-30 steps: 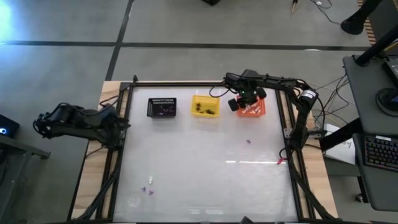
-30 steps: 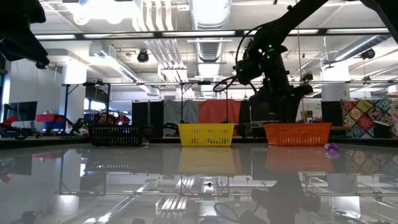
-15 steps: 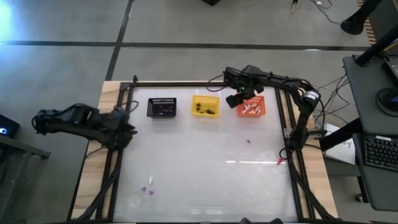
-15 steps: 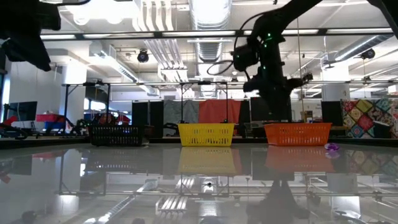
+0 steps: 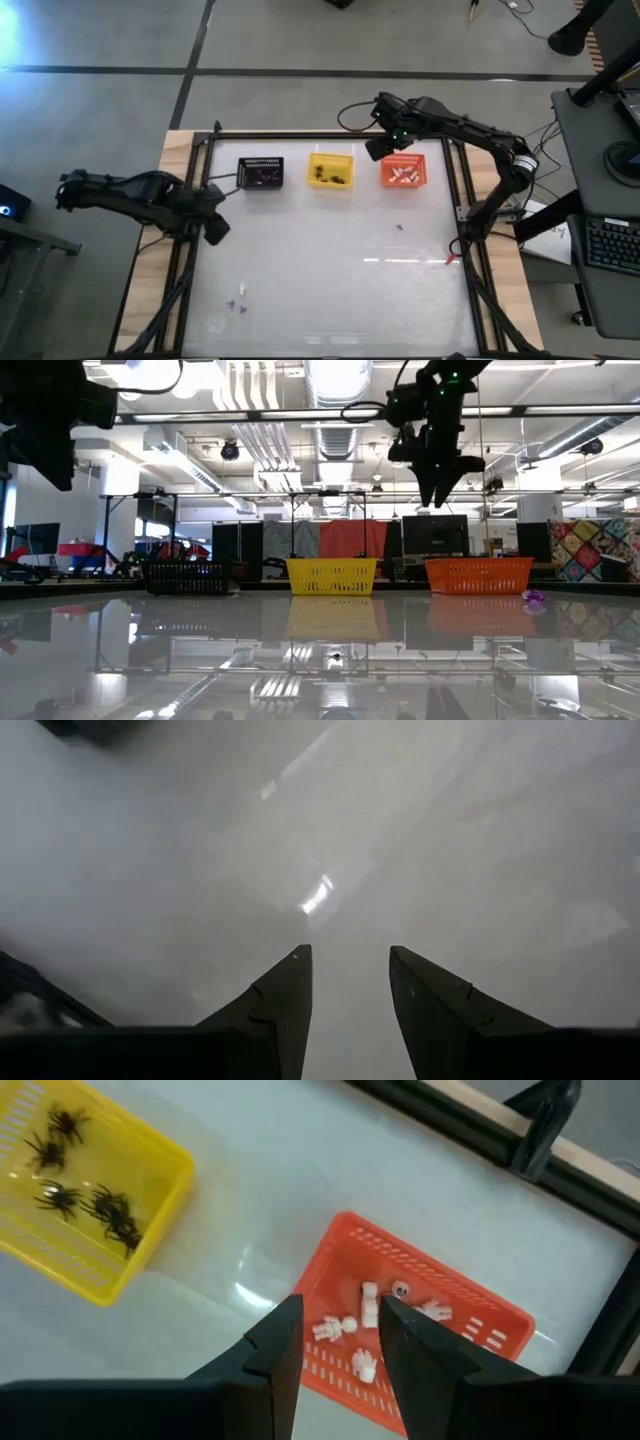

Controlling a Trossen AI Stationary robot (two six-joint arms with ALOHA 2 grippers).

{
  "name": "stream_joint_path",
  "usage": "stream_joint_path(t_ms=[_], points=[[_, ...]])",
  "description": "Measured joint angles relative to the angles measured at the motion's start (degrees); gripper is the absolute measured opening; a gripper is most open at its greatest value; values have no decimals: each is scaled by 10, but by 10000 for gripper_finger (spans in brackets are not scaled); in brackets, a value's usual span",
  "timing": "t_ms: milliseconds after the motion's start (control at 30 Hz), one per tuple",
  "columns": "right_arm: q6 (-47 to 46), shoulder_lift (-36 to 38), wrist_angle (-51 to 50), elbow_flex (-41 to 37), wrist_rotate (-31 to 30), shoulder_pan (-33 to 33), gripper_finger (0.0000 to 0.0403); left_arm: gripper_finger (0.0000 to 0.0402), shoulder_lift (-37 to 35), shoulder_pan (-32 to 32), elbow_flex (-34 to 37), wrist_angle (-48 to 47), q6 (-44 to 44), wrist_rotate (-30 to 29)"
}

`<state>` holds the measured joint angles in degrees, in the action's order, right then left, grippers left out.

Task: Sort Halloween decoration
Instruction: Put the violet hat toy into the black bin

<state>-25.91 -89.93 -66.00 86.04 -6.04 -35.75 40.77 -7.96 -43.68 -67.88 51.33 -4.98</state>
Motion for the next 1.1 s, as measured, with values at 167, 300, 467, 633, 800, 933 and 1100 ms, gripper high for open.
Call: stream_joint_path(t_ms=[167, 300, 467, 633, 800, 933, 1100], points=[[34, 15, 8, 0, 0, 0, 129, 118, 45, -20, 0, 29, 53, 27], [69, 16, 8, 0, 0, 0, 130, 118, 82, -46, 0, 49, 90, 43], [75, 16, 8, 0, 0, 0, 128, 118, 124, -100, -1, 75, 151, 71], [67, 16, 7, 0, 0, 0, 132, 118, 154, -173, -5, 94, 191, 71], [32, 16, 7, 0, 4, 2, 130, 118, 187, -253, -5, 109, 246, 59], [4, 16, 6, 0, 5, 6, 128, 118, 220, -317, -5, 133, 320, 45], [-20, 17, 6, 0, 5, 9, 134, 118, 252, -373, -5, 205, 453, 44]])
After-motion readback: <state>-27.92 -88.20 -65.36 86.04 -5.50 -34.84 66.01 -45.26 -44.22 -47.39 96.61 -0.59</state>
